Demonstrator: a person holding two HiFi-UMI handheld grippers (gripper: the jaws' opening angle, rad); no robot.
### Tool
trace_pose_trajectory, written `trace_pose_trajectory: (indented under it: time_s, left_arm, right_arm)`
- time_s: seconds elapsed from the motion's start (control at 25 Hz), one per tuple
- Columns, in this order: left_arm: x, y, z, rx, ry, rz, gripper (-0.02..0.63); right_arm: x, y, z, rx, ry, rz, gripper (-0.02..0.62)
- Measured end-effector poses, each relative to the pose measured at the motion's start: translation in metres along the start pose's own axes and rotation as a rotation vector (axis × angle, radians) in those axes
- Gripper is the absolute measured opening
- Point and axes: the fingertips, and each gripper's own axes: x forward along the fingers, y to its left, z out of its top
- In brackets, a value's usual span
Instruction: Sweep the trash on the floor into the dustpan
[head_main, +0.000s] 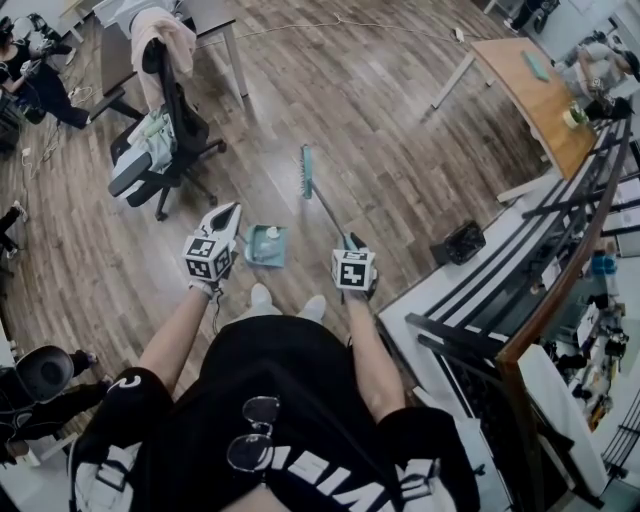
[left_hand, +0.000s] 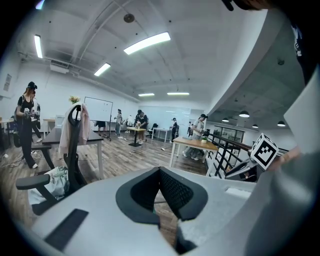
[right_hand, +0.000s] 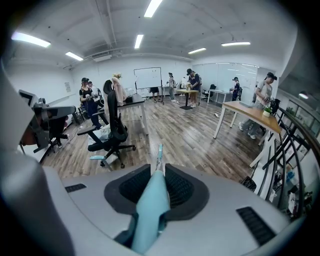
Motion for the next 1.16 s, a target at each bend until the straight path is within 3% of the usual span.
trace_pose_trajectory:
  time_s: [1.16]
  left_arm:
    - [-0.012, 0.008, 0.004, -0.004, 0.009, 0.005, -0.002]
  right_arm:
    - [-0.005, 0.008, 0.000, 0.027, -0.004, -0.008, 0.084]
